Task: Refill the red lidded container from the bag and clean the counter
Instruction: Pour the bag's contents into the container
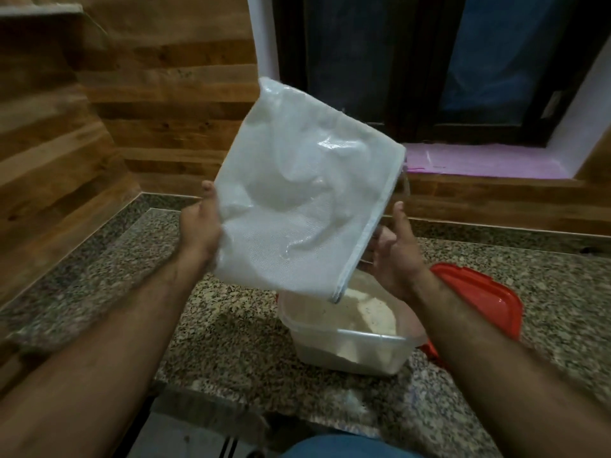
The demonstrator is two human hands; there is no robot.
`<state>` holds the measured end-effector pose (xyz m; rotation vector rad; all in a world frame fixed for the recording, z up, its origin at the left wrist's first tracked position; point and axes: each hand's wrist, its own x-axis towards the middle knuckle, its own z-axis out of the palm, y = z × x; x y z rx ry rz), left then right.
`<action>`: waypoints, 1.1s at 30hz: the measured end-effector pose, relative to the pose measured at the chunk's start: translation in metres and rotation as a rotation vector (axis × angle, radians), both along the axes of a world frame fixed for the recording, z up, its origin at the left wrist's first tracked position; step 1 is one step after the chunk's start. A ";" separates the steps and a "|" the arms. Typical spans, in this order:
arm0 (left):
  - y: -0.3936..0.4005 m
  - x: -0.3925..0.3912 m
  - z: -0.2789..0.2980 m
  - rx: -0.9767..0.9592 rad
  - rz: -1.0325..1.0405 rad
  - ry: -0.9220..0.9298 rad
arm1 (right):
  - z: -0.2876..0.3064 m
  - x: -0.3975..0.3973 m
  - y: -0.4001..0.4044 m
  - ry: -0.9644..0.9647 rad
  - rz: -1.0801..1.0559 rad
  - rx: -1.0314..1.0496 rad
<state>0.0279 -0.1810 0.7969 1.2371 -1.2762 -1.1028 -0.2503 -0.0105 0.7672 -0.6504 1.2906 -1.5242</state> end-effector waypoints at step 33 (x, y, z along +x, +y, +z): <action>-0.032 0.011 -0.010 0.089 -0.181 -0.001 | -0.011 0.060 -0.006 0.512 -0.043 0.151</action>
